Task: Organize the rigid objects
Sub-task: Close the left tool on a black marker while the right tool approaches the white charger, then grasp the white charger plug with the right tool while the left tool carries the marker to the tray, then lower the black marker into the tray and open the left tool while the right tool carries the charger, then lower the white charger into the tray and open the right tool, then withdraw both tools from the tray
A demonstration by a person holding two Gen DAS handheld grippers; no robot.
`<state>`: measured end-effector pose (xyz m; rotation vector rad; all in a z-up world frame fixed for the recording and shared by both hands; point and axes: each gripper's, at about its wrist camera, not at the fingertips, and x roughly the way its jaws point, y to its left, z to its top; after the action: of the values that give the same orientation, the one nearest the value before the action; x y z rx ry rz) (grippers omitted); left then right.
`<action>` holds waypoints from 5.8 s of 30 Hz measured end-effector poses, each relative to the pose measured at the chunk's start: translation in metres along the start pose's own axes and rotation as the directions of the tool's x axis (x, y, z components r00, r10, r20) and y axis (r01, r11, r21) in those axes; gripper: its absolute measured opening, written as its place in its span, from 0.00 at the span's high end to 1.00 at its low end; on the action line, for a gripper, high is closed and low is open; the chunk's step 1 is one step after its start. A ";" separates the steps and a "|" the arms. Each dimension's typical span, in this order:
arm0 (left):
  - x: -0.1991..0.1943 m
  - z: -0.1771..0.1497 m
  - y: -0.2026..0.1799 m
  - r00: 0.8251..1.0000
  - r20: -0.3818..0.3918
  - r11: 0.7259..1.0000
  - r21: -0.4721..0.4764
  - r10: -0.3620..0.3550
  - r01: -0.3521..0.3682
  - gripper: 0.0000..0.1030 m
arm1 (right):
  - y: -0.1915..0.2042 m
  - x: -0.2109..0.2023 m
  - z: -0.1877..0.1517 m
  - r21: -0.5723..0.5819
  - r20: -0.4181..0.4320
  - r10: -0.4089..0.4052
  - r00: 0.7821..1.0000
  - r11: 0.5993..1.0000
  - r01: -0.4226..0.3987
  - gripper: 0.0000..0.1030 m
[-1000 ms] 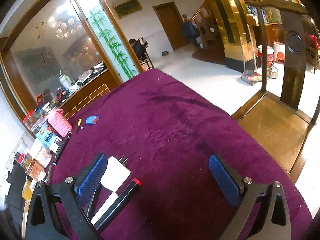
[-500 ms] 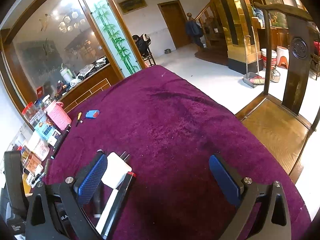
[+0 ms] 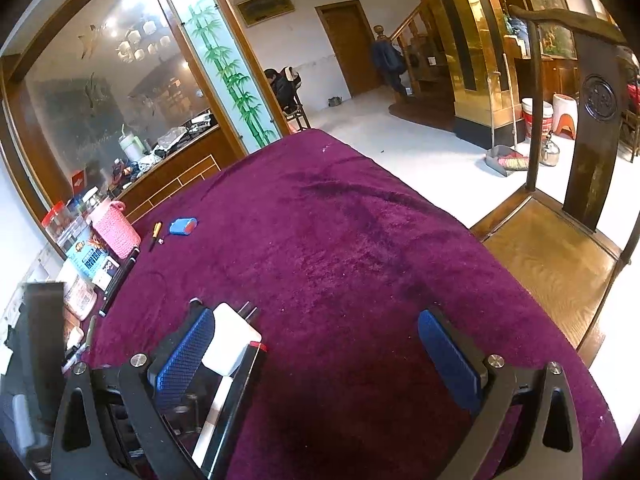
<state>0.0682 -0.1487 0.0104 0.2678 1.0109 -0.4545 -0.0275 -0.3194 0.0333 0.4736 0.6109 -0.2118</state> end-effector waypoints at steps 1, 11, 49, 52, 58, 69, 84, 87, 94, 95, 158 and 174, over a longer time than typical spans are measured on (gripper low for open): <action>-0.003 -0.002 0.001 1.000 0.001 1.000 0.007 -0.006 0.006 0.66 | -0.001 0.000 0.000 0.005 0.001 -0.001 1.000 1.000 0.001 0.00; -0.031 -0.043 0.023 0.998 -0.059 1.000 -0.022 0.015 -0.016 0.81 | -0.002 0.002 0.000 0.034 -0.018 0.028 0.999 0.999 -0.028 0.00; -0.248 -0.260 0.251 0.954 0.299 0.838 -0.523 0.011 0.155 0.86 | 0.117 0.091 -0.008 -0.645 -0.253 -0.143 0.957 0.762 -0.056 0.17; -0.248 -0.280 0.276 0.961 0.268 0.806 -0.583 0.072 0.103 0.86 | 0.115 0.096 -0.006 -0.599 -0.334 -0.101 0.937 0.791 -0.128 0.45; -0.240 -0.301 0.304 0.968 0.215 0.766 -0.642 0.130 0.040 0.86 | 0.117 0.067 0.001 -0.527 -0.318 -0.054 0.947 0.840 -0.129 0.45; -0.233 -0.288 0.302 0.960 0.268 0.781 -0.615 0.082 0.106 0.86 | 0.110 -0.078 -0.030 -0.312 -0.268 0.206 0.941 0.906 -0.287 0.45; -0.263 -0.271 0.227 0.939 0.341 0.840 -0.522 0.046 0.148 0.86 | 0.060 -0.207 -0.091 -0.384 -0.308 0.233 0.923 0.857 -0.344 0.44; -0.268 -0.271 0.217 0.937 0.346 0.850 -0.508 0.053 0.139 0.86 | 0.054 -0.209 -0.100 -0.393 -0.334 0.222 0.916 0.850 -0.350 0.44; -0.268 -0.293 0.223 0.937 0.347 0.831 -0.532 0.043 0.160 0.86 | 0.070 -0.187 -0.125 -0.347 -0.404 0.247 0.881 0.850 -0.397 0.44; -0.269 -0.297 0.227 0.935 0.353 0.829 -0.535 0.041 0.165 0.86 | 0.079 -0.182 -0.128 -0.342 -0.414 0.259 0.873 0.844 -0.412 0.44; -0.278 -0.270 0.197 0.829 0.196 0.788 -0.481 0.523 -0.384 0.17 | 0.240 -0.104 -0.180 -0.391 -0.278 0.323 0.904 0.822 -0.414 0.17; -0.319 -0.264 0.177 0.784 0.361 0.784 -0.572 0.505 -0.241 0.00 | 0.231 -0.110 -0.183 -0.465 -0.234 0.310 0.922 0.797 -0.386 0.17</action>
<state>-0.1877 0.1939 0.1514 -0.1172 0.5023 0.1366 -0.1317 -0.0226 0.0511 0.0824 0.6817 0.3408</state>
